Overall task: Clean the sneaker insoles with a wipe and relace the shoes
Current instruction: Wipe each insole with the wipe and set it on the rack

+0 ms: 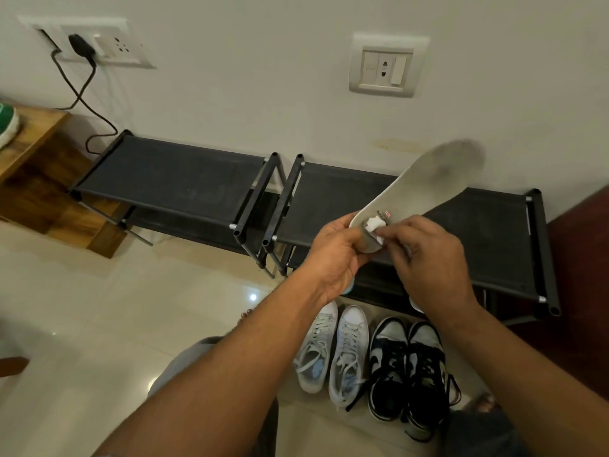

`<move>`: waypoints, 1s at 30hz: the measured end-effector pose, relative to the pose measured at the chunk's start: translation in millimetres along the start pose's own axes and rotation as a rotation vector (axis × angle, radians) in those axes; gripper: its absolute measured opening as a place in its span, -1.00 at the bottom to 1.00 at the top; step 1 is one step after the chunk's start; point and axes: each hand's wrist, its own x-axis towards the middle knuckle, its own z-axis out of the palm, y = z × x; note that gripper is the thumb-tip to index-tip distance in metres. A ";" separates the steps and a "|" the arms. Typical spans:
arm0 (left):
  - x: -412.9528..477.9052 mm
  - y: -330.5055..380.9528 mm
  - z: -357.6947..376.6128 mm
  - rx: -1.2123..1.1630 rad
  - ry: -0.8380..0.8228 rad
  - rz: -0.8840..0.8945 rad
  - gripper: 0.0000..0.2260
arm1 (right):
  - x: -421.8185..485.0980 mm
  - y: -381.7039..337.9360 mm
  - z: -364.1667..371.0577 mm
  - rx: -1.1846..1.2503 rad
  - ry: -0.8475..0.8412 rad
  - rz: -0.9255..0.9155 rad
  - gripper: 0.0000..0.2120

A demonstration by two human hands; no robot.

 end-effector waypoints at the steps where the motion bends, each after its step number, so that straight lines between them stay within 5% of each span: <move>1: -1.0 1.0 -0.7 0.008 -0.007 0.000 -0.42 | 1.4 2.3 -1.5 0.014 -0.003 -0.004 -0.82; 7: -0.6 1.7 -4.9 0.006 0.034 -0.032 -0.49 | 1.9 4.0 -8.7 -0.031 -0.023 -0.049 -0.83; 11: -0.9 3.0 -2.0 0.058 0.079 -0.087 -0.64 | 7.7 10.6 -16.8 -0.063 0.066 0.091 -0.81; 15: -3.1 -0.4 -3.0 0.080 0.099 -0.105 -0.75 | -1.5 -7.5 -4.3 -0.077 -0.110 -0.035 -0.76; 19: -5.1 1.0 -1.0 0.075 0.092 -0.131 -0.61 | 9.7 9.9 -14.1 -0.066 -0.025 0.109 -0.77; 24: -6.1 1.6 0.2 0.071 0.073 -0.119 -0.51 | -2.2 -1.4 -1.3 -0.062 -0.100 0.003 -0.81; 27: -3.9 0.2 -0.3 0.075 0.105 -0.118 -0.51 | 10.4 17.1 -12.9 -0.066 0.015 0.205 -0.82; 30: -3.8 2.3 -2.4 0.066 0.105 -0.100 -0.50 | 1.2 -1.9 -3.3 -0.084 -0.056 0.077 -0.78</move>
